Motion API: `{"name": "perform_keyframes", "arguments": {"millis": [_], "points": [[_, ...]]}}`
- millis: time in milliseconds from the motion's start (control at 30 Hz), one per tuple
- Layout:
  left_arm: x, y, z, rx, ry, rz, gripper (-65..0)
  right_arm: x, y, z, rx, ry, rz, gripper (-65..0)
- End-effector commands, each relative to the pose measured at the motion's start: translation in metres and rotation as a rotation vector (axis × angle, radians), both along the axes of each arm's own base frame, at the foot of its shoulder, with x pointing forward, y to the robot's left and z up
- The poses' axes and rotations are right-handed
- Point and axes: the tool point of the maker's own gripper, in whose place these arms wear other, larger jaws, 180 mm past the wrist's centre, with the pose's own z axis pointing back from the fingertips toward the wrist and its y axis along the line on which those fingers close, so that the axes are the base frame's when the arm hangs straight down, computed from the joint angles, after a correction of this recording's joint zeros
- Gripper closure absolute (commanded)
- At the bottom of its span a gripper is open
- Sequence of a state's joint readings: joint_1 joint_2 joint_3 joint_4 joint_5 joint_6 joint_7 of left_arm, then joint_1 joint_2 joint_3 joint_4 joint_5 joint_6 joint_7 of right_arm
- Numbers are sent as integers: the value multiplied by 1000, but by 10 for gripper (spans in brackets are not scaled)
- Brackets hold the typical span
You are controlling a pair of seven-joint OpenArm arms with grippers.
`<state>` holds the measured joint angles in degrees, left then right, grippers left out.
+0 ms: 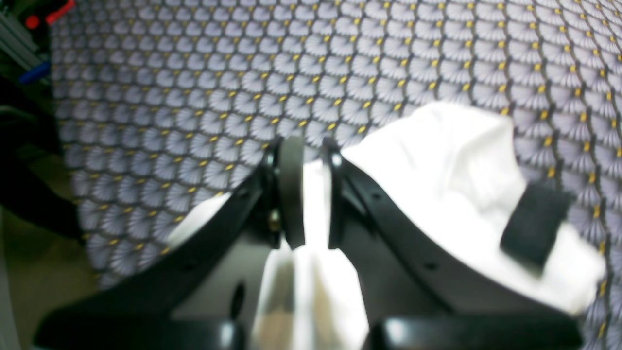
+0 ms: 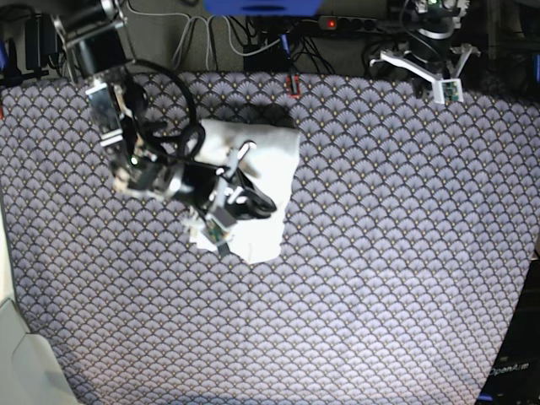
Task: Fold the T-shirt properly
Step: 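Press and tuck the bundle's edge with the right gripper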
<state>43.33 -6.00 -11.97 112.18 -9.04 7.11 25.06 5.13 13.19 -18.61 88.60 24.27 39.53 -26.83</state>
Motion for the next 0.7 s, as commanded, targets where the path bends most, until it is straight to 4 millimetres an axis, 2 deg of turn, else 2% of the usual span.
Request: {"name": "perform_keyframes", "arguments": {"millis": [0,133,333,467,600,667], "points": [[3,2,9,18,-33,-9,-3,-3,4,15,39,-34,9,-54],[4,2,9,18,-35,-9,-3,-29,4,-6,46,36,9,-55],[3,1,9,17,-33,-10,-3,-38,-4,-48,27,157,-20,-52],[2,2,8,17,-27,-9,-3,-40,-10,-66,73,198,-65,-53],[-4,2,5,19,-12,-10,-3,-43,-13,-71,76,212,-75,-52],[-4,5,5,27,-7,-18,-3,-45,-10,-58,90,175,-64,-52]]}}
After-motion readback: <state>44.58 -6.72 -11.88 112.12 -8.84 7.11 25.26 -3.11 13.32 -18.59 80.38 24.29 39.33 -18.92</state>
